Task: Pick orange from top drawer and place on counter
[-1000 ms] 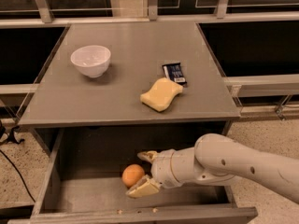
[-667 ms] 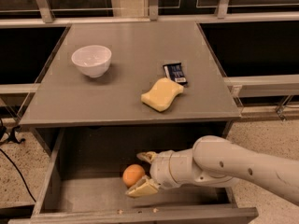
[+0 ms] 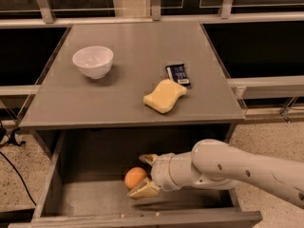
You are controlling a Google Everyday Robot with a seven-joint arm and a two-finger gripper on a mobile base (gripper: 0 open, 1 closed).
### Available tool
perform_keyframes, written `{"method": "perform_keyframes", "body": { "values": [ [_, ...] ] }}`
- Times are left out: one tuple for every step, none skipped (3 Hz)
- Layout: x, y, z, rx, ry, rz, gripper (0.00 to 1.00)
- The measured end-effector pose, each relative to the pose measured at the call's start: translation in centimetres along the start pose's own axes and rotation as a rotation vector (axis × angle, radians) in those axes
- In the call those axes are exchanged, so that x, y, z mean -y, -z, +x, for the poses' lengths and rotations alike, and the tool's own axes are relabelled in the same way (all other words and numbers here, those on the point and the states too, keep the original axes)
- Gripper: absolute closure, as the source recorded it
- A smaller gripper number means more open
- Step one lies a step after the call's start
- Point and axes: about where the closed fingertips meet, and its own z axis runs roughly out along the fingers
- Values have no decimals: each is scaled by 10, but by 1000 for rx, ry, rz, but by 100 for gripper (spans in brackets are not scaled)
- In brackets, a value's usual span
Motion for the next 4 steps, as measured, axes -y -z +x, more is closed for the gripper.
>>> {"method": "perform_keyframes", "body": {
  "values": [
    [2,-5,5,-17,3,0,33],
    [1,-8,11,-29,-3,-9,47],
    [1,-8,11,-29,-3,-9,71],
    [1,-8,11,-29,-3,-9,94]
  ]
}}
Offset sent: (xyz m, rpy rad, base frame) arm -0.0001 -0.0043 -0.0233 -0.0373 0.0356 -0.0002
